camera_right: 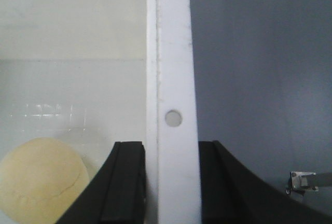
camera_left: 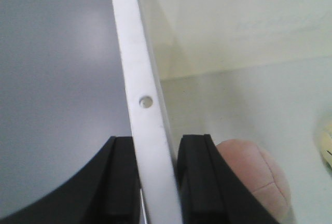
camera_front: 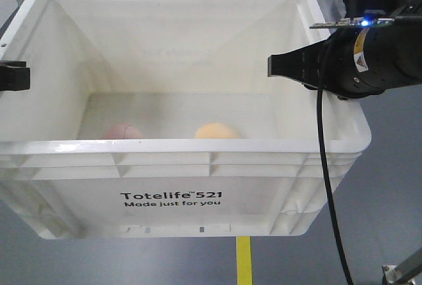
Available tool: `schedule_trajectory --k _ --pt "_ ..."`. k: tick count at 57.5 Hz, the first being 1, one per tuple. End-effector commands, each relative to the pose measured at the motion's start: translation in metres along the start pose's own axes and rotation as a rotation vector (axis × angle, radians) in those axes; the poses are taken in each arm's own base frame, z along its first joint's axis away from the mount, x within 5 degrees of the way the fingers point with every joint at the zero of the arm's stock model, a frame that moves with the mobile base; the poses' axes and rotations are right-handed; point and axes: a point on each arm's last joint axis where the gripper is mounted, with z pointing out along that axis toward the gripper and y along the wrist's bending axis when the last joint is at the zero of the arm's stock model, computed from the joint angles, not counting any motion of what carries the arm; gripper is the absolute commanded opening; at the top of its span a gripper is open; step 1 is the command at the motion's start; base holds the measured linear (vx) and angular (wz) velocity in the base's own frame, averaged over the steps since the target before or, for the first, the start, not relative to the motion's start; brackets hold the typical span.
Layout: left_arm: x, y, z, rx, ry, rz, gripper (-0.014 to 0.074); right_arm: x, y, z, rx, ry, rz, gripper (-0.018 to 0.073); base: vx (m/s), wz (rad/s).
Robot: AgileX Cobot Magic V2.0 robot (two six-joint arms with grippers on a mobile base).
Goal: Place moving items into box and shelve
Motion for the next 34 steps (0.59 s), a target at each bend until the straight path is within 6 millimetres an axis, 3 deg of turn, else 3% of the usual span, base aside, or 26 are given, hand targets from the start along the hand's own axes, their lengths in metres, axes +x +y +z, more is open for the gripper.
schedule_trajectory --k 1,34 --pt "-0.0237 -0.0060 -0.0195 0.059 -0.222 0.001 0.0119 -0.0210 -0.0031 -0.0208 -0.046 -0.192 -0.036 0.0075 0.50 -0.05" --pt "-0.0238 -0.0061 -0.0195 0.059 -0.223 0.001 0.0119 -0.0209 -0.0031 -0.0208 -0.045 -0.192 -0.036 0.0075 0.49 -0.10"
